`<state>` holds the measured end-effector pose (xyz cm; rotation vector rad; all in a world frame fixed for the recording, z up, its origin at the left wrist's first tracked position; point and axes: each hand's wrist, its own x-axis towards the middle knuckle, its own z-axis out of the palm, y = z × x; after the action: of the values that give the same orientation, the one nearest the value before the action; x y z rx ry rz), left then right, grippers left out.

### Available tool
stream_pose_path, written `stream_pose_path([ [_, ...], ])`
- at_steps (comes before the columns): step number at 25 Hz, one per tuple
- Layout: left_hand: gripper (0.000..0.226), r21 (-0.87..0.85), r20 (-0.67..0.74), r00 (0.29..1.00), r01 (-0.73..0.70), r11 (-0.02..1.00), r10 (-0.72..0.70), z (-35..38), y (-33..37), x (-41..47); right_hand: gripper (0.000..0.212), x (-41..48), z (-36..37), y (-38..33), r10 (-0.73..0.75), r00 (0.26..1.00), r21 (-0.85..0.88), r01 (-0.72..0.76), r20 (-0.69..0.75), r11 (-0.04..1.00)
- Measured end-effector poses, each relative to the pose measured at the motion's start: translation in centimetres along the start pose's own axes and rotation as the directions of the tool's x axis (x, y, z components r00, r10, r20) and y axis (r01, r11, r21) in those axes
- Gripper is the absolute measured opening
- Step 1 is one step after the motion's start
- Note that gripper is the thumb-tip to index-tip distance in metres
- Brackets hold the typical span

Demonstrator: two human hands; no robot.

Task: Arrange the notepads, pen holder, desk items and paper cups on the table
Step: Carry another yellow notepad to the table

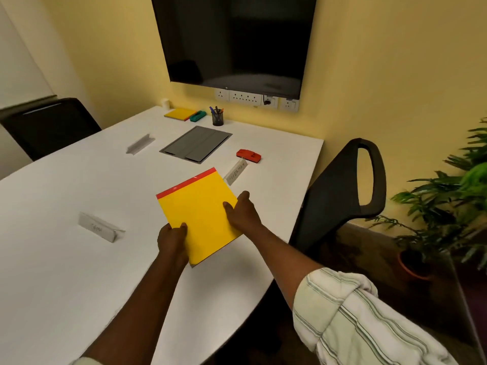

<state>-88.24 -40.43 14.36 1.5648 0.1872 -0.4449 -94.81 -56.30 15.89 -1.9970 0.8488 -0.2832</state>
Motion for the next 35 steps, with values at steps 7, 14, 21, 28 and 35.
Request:
stream_pose_path([
  [7,0.044,-0.021,0.096,0.986,-0.138,0.990,0.140,0.5,4.1,-7.4,0.055,-7.4,-7.8,-2.2,-0.145,0.986,0.003,0.146,-0.087,0.989],
  [14,0.047,0.046,0.213,0.912,-0.367,0.929,0.350,11.6,5.3,-15.6,0.046,-10.1,-21.1,2.2,-0.182,0.956,0.048,0.198,-0.228,0.979],
  [21,0.046,0.003,0.230,0.893,-0.399,0.917,0.387,27.5,3.4,-23.8,0.054,-9.1,-37.3,10.9,-0.240,0.936,0.001,0.249,-0.258,0.968],
  [28,0.046,-0.028,0.214,0.905,-0.371,0.928,0.369,35.9,5.1,-25.0,0.042,-4.3,-44.6,13.7,-0.280,0.918,0.076,0.312,-0.281,0.947],
  [35,0.039,-0.111,0.231,0.919,-0.300,0.947,0.318,46.5,10.4,-18.2,0.040,7.3,-49.8,13.0,-0.342,0.837,-0.027,0.367,-0.427,0.930],
])
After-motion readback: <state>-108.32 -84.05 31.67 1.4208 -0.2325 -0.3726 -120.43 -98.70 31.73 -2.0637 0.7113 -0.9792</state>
